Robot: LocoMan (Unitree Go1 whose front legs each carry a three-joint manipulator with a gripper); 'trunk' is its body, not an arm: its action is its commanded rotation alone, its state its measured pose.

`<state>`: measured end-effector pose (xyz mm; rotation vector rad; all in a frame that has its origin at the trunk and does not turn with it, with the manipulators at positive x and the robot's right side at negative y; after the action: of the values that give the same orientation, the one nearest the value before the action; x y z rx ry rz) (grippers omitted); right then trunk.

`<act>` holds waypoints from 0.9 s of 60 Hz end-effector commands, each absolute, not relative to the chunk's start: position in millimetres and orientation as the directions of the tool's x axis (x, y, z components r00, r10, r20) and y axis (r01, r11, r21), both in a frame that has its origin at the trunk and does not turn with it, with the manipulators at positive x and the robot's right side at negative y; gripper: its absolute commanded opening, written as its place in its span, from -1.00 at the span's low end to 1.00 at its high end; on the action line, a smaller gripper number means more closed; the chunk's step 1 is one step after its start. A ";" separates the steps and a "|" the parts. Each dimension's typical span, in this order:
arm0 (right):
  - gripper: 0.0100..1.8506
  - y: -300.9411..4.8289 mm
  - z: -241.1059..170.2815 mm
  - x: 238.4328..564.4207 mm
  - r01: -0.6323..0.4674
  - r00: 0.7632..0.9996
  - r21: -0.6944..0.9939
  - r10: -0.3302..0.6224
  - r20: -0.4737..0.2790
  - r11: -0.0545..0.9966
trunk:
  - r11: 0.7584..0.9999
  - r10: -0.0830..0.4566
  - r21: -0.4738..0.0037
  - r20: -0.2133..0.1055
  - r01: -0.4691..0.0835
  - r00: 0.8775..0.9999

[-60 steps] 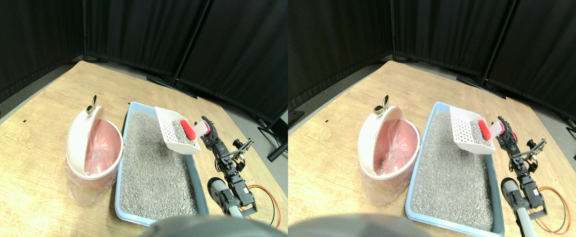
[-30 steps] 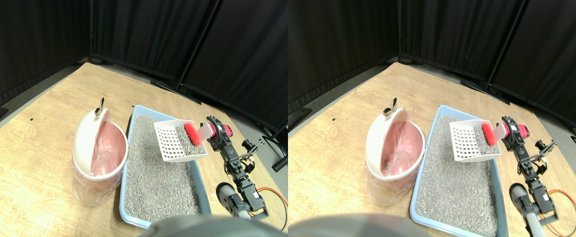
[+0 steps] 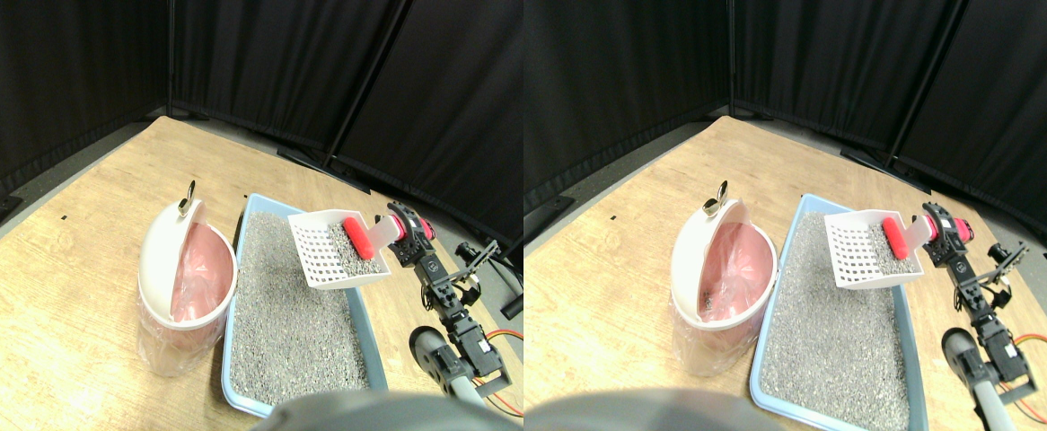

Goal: Scoop (unimanual)

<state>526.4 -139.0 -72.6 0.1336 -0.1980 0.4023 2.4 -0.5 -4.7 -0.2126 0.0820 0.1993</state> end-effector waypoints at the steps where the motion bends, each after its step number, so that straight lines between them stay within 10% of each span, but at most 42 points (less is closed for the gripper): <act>1: -0.95 -138.2 -57.4 525.7 -0.429 0.859 0.068 0.383 0.341 0.901 | 0.954 0.206 -0.205 -0.079 -0.218 0.975; 9: -0.95 -139.0 -50.4 530.1 -0.464 0.801 -0.068 0.451 0.394 0.883 | 0.954 0.208 -0.205 -0.079 -0.221 0.975; 37: -0.95 -129.9 -55.0 527.4 -0.418 0.883 0.139 0.365 0.295 0.898 | 0.942 0.248 -0.213 -0.084 -0.260 0.965; 54: -0.95 -112.4 -60.3 523.8 -0.435 0.888 0.138 0.398 0.233 0.890 | 0.918 0.309 -0.229 -0.095 -0.323 0.946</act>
<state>528.6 -114.7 -71.3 0.1583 -0.1608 0.4218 0.4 1.6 -4.8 -0.2497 0.0633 0.2992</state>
